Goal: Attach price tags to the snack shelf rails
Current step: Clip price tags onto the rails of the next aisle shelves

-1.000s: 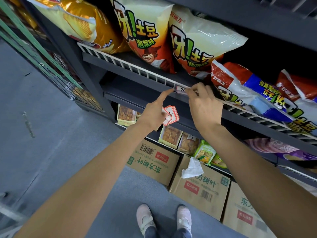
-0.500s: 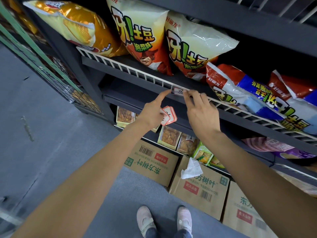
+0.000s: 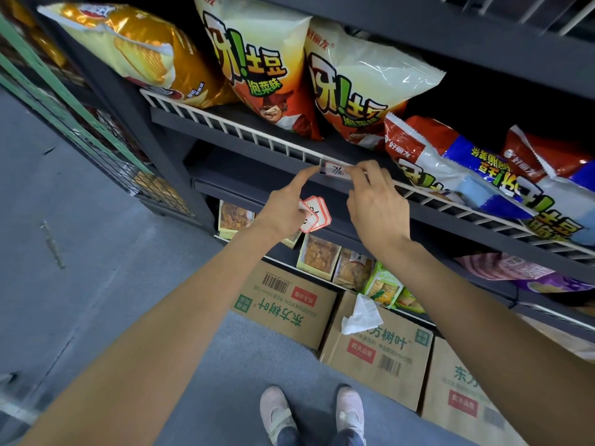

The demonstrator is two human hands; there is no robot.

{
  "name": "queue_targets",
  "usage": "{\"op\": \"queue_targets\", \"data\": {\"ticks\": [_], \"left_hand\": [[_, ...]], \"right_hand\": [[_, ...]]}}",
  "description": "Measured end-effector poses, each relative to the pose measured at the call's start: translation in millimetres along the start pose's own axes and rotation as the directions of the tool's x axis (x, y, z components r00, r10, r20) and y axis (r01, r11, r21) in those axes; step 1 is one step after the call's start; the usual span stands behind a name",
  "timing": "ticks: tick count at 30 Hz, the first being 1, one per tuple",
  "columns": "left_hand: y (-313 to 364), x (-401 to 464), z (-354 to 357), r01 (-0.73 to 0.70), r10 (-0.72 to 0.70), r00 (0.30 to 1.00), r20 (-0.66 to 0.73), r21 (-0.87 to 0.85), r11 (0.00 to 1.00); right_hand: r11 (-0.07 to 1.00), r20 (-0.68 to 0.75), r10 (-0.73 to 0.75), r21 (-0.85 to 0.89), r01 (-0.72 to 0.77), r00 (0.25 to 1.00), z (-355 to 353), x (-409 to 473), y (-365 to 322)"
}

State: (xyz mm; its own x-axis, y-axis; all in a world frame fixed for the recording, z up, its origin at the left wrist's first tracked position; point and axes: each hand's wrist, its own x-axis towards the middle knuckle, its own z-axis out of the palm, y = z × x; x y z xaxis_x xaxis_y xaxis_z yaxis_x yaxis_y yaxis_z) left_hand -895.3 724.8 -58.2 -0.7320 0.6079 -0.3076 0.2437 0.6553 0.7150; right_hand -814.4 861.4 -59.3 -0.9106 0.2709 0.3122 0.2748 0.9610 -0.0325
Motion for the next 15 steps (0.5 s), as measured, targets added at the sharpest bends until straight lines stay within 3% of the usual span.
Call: {"op": "queue_targets", "data": {"ticks": [11,13,15], "left_hand": [[4,0,-1,-0.007,0.007,1.000,-0.022,-0.016,1.000],[3,-1,-2,-0.012,0.002,0.995,-0.099,-0.097,0.995],[2,-4,-5,0.000,-0.050,0.982,-0.180,-0.269,0.963]], "right_hand": [[0.977,0.109,0.116,0.164,-0.133,0.987,-8,-2,-5],[0.937,0.139,0.137,0.303,-0.174,0.981,-13,-3,-4],[0.826,0.231,0.126,0.515,-0.231,0.965,-17,-5,-4]]}}
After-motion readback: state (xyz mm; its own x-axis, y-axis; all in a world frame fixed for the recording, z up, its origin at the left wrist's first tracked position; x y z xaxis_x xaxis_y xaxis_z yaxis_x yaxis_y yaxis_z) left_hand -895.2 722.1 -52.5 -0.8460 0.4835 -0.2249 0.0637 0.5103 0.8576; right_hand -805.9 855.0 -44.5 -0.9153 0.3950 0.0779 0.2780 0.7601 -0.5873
